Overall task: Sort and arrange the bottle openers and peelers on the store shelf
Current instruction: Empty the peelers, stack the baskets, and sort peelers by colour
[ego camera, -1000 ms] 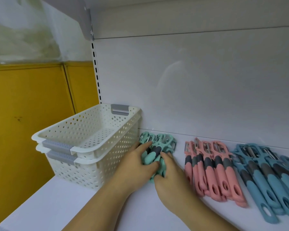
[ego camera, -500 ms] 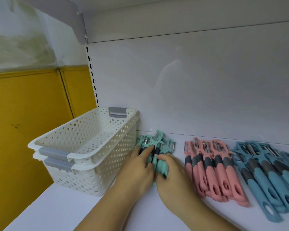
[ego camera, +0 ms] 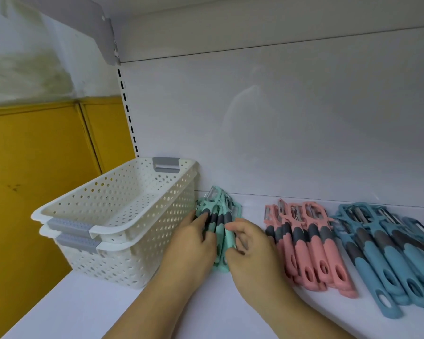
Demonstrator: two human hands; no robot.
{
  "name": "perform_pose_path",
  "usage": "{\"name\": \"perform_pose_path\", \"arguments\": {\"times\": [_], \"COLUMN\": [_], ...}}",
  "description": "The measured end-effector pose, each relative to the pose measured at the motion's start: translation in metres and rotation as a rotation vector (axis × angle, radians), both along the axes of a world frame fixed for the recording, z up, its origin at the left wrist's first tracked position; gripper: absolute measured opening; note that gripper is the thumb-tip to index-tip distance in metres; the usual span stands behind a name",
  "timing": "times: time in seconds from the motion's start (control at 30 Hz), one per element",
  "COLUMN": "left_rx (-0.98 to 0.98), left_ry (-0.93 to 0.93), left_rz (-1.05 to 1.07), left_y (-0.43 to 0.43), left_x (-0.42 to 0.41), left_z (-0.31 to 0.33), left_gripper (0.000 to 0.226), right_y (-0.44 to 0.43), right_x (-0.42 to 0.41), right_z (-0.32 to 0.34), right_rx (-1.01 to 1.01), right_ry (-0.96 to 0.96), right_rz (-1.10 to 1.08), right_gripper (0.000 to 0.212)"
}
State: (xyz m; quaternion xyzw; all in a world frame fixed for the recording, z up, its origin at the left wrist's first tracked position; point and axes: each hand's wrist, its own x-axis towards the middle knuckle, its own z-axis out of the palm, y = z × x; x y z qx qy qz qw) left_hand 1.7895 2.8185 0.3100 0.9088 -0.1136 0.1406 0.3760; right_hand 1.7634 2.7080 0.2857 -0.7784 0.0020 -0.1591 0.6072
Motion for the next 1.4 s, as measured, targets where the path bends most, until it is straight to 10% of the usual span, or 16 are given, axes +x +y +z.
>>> {"name": "perform_pose_path", "arguments": {"times": [0.4, 0.67, 1.17, 1.4], "left_rx": [0.072, -0.017, -0.032, -0.371], "left_ry": [0.033, -0.011, -0.006, 0.047], "left_rz": [0.026, 0.038, 0.060, 0.027], "left_y": [0.000, 0.002, 0.000, 0.001], "left_x": [0.003, 0.000, 0.001, -0.014], "left_z": [-0.005, -0.001, -0.001, 0.015], "left_gripper": [0.051, 0.048, 0.030, 0.033], "right_y": [0.002, -0.001, -0.012, -0.007], "right_x": [-0.002, 0.003, -0.003, -0.005], "right_z": [0.002, -0.004, 0.015, 0.010], "right_rx": [-0.222, -0.346, 0.189, -0.211], "right_ry": [0.002, -0.147, -0.243, -0.256], "right_rz": [0.273, 0.061, -0.139, 0.205], "right_gripper": [0.060, 0.026, 0.032, 0.036]}}
